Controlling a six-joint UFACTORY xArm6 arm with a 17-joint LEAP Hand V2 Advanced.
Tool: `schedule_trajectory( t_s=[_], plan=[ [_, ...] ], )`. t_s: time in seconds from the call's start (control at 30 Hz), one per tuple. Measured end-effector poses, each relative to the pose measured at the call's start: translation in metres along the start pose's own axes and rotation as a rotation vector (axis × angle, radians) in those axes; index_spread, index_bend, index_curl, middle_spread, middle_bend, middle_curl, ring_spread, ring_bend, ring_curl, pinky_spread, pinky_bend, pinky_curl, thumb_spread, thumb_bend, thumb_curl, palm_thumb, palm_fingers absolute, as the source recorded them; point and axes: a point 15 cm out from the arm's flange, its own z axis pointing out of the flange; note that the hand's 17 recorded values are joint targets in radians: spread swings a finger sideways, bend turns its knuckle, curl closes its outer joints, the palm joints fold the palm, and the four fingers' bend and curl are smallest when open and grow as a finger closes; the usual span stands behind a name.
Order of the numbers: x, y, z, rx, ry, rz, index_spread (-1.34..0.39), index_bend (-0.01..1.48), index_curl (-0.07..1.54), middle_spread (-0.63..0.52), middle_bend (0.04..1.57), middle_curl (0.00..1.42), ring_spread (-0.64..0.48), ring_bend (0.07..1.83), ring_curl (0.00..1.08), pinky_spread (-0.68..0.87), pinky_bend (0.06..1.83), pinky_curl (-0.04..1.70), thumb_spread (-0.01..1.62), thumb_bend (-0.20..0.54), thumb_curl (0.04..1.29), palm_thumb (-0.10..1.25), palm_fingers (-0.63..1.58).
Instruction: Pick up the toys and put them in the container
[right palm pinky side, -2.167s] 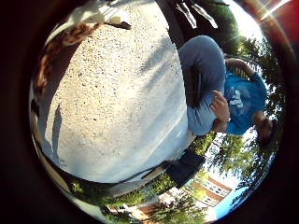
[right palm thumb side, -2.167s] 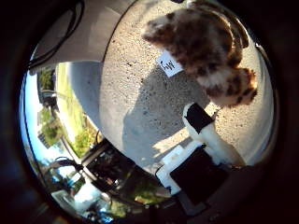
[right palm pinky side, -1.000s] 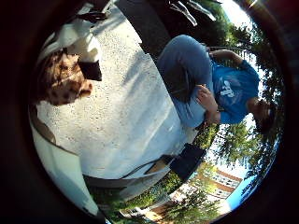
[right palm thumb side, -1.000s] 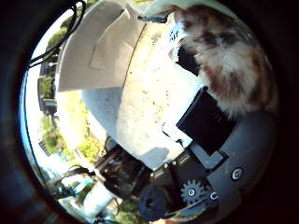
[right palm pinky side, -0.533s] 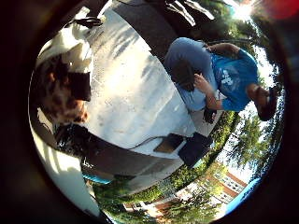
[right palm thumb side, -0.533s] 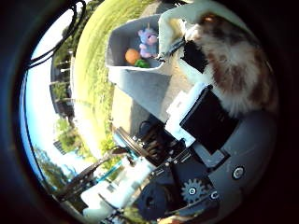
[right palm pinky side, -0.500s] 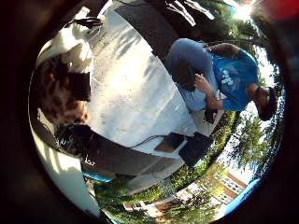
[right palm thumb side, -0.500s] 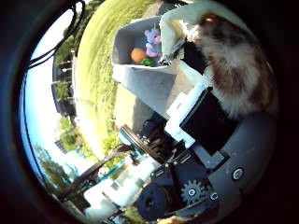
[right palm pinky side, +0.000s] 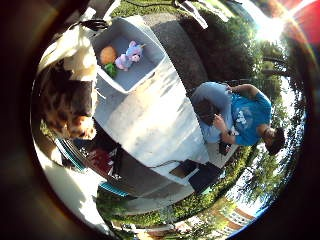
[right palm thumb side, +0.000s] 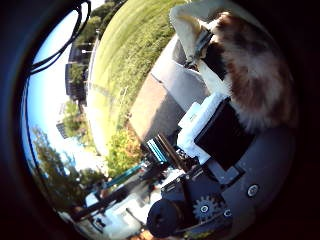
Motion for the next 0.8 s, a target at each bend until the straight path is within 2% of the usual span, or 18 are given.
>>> schedule_trajectory(
  t_s=[0.2, 0.43, 0.6, 0.7, 0.77, 0.8],
  plan=[
    [-0.021, -0.064, 0.022, 0.106, 0.067, -0.057, -1.21, 0.63, 1.31, -0.26, 1.37, 1.16, -0.13, 1.63, 0.86, 0.12, 1.70, 0.89, 1.22, -0.021, 0.59, 0.92, 0.64],
    [-0.018, -0.140, 0.069, 0.267, 0.132, -0.041, -1.19, 0.55, 1.39, -0.24, 1.39, 1.13, -0.12, 1.66, 0.85, 0.11, 1.67, 0.91, 1.23, -0.026, 0.56, 0.85, 0.58],
    [-0.016, -0.160, 0.117, 0.276, 0.135, -0.036, -1.16, 0.61, 1.39, -0.21, 1.31, 1.06, -0.07, 1.57, 0.77, 0.14, 1.56, 0.88, 1.20, -0.033, 0.53, 0.80, 0.70],
    [-0.009, -0.172, 0.142, 0.302, 0.146, -0.034, -1.11, 0.59, 1.31, -0.18, 1.13, 0.94, -0.01, 1.37, 0.69, 0.20, 1.47, 0.82, 1.17, -0.032, 0.52, 0.78, 0.70],
    [0.001, -0.173, 0.158, 0.302, 0.149, -0.023, -1.06, 0.49, 1.27, -0.17, 0.94, 0.88, 0.01, 1.33, 0.67, 0.23, 1.49, 0.82, 1.15, -0.034, 0.52, 0.77, 0.49],
    [0.004, -0.174, 0.163, 0.305, 0.151, -0.020, -1.01, 0.37, 1.24, -0.15, 0.73, 0.81, 0.05, 1.30, 0.66, 0.26, 1.52, 0.82, 1.14, -0.043, 0.51, 0.75, 0.21]
  ],
)
